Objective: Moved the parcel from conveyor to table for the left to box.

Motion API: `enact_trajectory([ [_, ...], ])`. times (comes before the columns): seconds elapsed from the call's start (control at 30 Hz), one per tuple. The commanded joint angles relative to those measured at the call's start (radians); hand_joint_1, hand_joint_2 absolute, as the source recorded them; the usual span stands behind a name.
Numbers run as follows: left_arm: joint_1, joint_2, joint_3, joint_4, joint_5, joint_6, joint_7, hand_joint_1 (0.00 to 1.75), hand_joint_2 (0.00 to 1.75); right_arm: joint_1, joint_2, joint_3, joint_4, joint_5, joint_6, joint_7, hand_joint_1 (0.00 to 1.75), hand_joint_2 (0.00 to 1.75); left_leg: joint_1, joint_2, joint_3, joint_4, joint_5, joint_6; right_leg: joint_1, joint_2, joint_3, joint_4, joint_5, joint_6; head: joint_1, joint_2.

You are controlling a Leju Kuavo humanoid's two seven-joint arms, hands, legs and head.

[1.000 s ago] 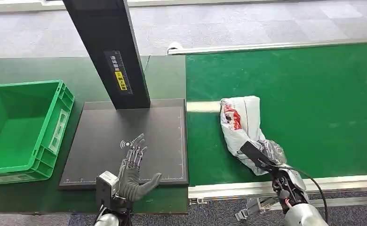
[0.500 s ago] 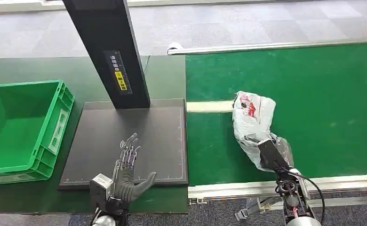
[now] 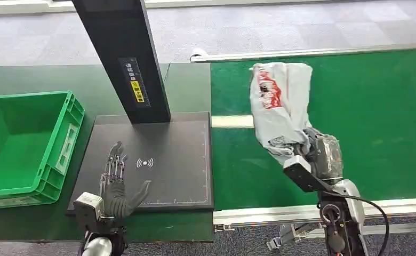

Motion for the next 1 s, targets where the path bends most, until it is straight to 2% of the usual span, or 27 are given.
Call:
enact_trajectory([
  [0.03,-0.089,0.009,0.102,0.117,-0.002,0.005,-0.004,0.0,1.75,-0.078,0.056,0.401,0.11,-0.005,0.004,0.022,1.75,1.75,0.001,0.008,0.003,-0.002,0.0,-0.002,0.001,0.006,-0.001,-0.002,0.003,-0.002,0.0,0.0],
  [0.13,-0.115,0.013,0.094,0.154,-0.001,0.005,-0.009,0.0,1.75,-0.081,0.072,0.47,0.19,-0.023,0.001,0.012,1.75,1.75,0.001,0.002,0.005,-0.003,0.001,-0.002,0.001,0.001,0.003,-0.003,0.001,-0.001,0.001,0.0],
  [0.27,-0.147,0.02,0.08,0.2,0.006,0.007,-0.012,0.0,1.75,-0.098,0.098,0.543,0.3,-0.062,0.023,0.01,1.75,1.75,0.001,0.002,0.004,-0.002,0.0,-0.001,0.001,0.002,0.002,-0.002,0.001,-0.001,0.0,0.0],
  [0.57,-0.16,0.017,0.073,0.207,0.007,0.01,-0.013,0.0,1.75,-0.106,0.111,0.577,0.346,-0.103,0.041,0.001,1.75,1.75,0.001,0.001,0.003,-0.002,0.001,-0.001,0.001,0.0,0.002,-0.002,0.001,-0.001,0.0,0.0],
  [0.73,-0.166,0.023,0.077,0.2,0.018,0.022,-0.005,0.0,1.75,-0.129,0.134,0.628,0.469,-0.137,0.08,0.014,1.73,1.75,0.001,0.001,0.003,-0.002,0.001,-0.001,0.001,-0.001,0.002,-0.002,0.001,-0.001,0.0,0.0],
  [0.77,-0.16,0.024,0.08,0.196,0.019,0.024,-0.004,0.0,1.75,-0.133,0.136,0.627,0.491,-0.147,0.079,0.018,0.03,1.75,0.001,0.001,0.003,-0.002,0.001,-0.001,0.001,0.0,0.002,-0.002,0.001,-0.001,0.0,0.0],
  [0.87,-0.148,0.026,0.084,0.191,0.019,0.024,-0.003,0.0,1.75,-0.129,0.135,0.589,0.522,-0.216,0.1,0.005,0.0,1.75,0.001,0.001,0.003,-0.002,0.001,-0.001,0.001,0.0,0.002,-0.002,0.001,-0.001,0.0,0.0],
  [1.0,-0.145,0.026,0.085,0.192,0.019,0.024,-0.003,0.0,1.75,-0.129,0.125,0.583,0.523,-0.224,0.105,-0.001,0.0,1.75,0.0,0.0,0.002,-0.001,0.0,-0.001,0.0,-0.001,0.001,-0.002,0.0,0.0,0.0,0.0],
])
